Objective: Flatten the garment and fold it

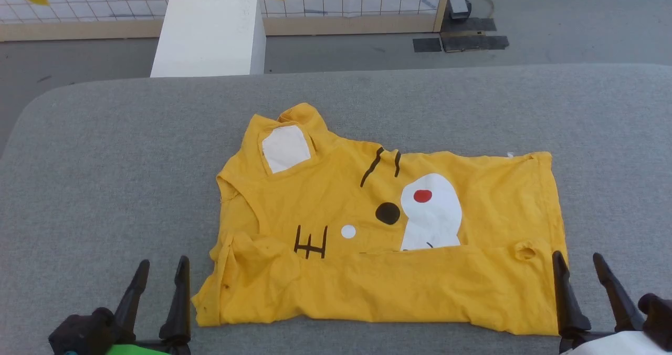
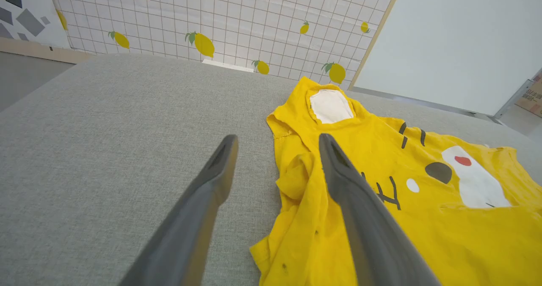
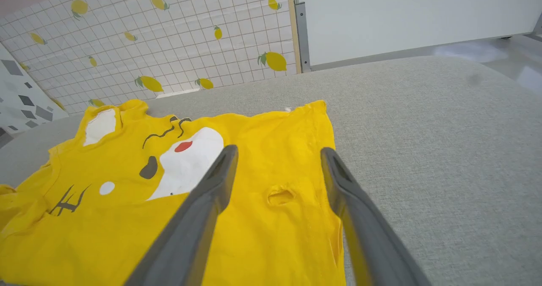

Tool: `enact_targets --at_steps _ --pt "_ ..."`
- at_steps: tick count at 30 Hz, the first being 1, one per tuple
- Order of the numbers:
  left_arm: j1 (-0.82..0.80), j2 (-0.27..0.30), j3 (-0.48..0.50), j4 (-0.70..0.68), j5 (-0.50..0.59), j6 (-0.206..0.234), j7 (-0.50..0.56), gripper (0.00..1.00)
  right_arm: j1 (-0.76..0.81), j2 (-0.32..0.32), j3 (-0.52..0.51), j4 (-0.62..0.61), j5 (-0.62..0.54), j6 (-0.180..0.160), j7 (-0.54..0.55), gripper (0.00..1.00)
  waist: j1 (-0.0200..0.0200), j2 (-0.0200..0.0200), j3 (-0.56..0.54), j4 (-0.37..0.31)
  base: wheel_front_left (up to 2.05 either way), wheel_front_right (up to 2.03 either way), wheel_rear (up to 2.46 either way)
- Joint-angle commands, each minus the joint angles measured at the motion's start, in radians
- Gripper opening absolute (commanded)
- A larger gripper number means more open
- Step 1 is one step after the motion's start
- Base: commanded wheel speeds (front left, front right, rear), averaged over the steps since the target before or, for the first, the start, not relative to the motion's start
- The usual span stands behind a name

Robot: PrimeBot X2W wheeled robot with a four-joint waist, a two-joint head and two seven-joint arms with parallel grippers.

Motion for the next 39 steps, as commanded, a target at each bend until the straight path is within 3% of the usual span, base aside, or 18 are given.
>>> enact_targets --at_steps 1,8,18,35,36,37,39 --pt "0.014 -0.009 0.011 0.006 0.015 -0.012 -0.004 1.00 0.006 0.001 0.005 0.012 -0.014 -0.001 -0.013 1.00 0.0000 -0.0001 -0.004 -0.003 0.00 0.00 0.00" --pt "0.000 0.007 -0.007 0.029 0.024 -0.042 0.054 1.00 -0.012 0.001 0.005 0.045 -0.037 -0.001 -0.033 1.00 0.0000 -0.0001 -0.004 -0.006 0.00 0.00 0.00" --pt "-0.095 0.109 -0.065 0.104 -0.036 -0.083 0.368 1.00 -0.031 0.001 0.031 0.082 -0.020 -0.001 -0.043 1.00 0.0000 -0.0001 0.015 -0.010 0.00 0.00 0.00" --pt "-0.122 0.119 -0.098 0.218 -0.273 -0.127 0.690 1.00 -0.040 0.001 0.047 0.098 -0.006 -0.001 -0.043 1.00 0.0000 -0.0001 0.063 -0.060 0.00 0.00 0.00" --pt "-0.128 0.117 -0.103 0.228 -0.280 -0.134 0.696 0.45 -0.042 0.001 0.049 0.098 -0.006 -0.001 -0.042 1.00 0.0000 -0.0001 0.064 -0.062 0.00 0.00 0.00" --pt "-0.133 0.115 -0.105 0.238 -0.283 -0.140 0.694 0.00 -0.044 0.001 0.050 0.098 -0.007 -0.001 -0.041 1.00 0.0000 -0.0001 0.065 -0.065 0.00 0.00 0.00" --pt "-0.139 0.110 -0.110 0.262 -0.296 -0.153 0.693 0.00 -0.053 0.001 0.056 0.098 -0.010 -0.001 -0.035 1.00 0.0000 -0.0001 0.065 -0.074 0.00 0.00 0.00"
